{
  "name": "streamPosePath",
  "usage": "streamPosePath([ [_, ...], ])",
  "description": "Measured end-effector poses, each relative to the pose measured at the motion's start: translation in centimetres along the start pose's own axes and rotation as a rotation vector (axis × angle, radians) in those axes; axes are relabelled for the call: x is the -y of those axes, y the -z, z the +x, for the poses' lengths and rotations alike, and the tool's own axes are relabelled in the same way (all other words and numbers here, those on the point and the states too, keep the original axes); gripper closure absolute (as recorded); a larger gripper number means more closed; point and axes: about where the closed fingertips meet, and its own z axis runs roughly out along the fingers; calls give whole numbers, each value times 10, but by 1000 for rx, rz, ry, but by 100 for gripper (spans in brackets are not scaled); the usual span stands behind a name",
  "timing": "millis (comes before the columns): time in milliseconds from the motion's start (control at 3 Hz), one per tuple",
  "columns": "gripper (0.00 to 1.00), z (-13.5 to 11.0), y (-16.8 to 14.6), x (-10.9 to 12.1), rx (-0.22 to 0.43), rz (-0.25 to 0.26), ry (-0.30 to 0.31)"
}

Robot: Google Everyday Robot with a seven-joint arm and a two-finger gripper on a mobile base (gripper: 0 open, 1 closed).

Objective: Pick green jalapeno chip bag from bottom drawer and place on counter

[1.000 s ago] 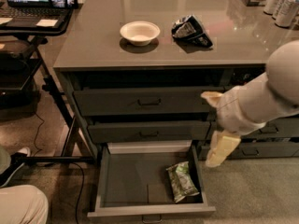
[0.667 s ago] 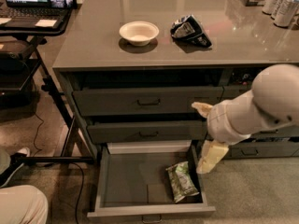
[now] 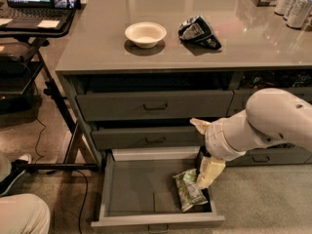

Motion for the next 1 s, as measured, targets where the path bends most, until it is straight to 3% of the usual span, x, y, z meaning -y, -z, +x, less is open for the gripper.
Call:
streamPosePath([
  [333, 0, 17, -26, 1, -7, -38, 23],
  [667, 0, 42, -67, -2, 34, -81, 57],
  [1000, 0, 65, -113, -13, 118, -121, 88],
])
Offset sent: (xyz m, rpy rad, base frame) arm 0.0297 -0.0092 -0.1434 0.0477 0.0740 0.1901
